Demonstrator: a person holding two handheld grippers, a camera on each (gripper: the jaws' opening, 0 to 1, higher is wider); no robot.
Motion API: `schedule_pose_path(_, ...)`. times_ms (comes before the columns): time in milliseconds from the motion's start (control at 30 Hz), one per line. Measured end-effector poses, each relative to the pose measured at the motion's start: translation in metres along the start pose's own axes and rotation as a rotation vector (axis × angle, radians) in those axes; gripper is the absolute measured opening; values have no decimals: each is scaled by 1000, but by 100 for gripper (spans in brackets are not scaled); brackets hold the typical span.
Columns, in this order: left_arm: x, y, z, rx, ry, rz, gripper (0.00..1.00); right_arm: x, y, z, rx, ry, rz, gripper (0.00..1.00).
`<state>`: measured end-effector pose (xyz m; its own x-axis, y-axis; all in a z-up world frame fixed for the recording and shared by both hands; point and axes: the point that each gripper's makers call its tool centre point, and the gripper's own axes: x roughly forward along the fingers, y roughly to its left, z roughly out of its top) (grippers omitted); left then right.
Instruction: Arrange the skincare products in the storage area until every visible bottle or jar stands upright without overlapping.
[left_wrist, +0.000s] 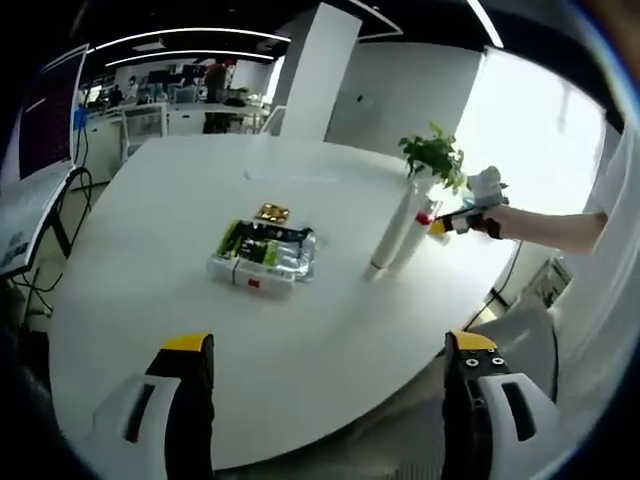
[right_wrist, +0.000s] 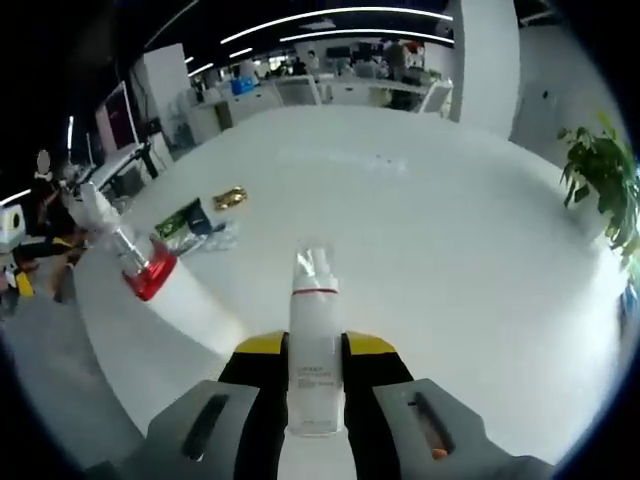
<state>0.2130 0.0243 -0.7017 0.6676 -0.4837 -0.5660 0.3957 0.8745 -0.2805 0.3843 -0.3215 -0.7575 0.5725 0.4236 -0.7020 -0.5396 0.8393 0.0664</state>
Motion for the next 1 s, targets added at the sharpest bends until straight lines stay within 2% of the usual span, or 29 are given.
schedule_pose_path(433,0,-8,0,29,12,-35,96,-48,13,-8,86,-87,-22,19)
schedule_pose_path(500,0,-9,0,30,13,-39,97,-57,24,-7,111,-112,-12,19)
schedule_pose_path(533,-1,-10,-1,32,13,-41,97,-58,23,-9,137,-123,1,19)
schedule_pose_path(1000,-4,-21,-4,43,18,-72,98,-88,60,-15,180,-198,53,19)
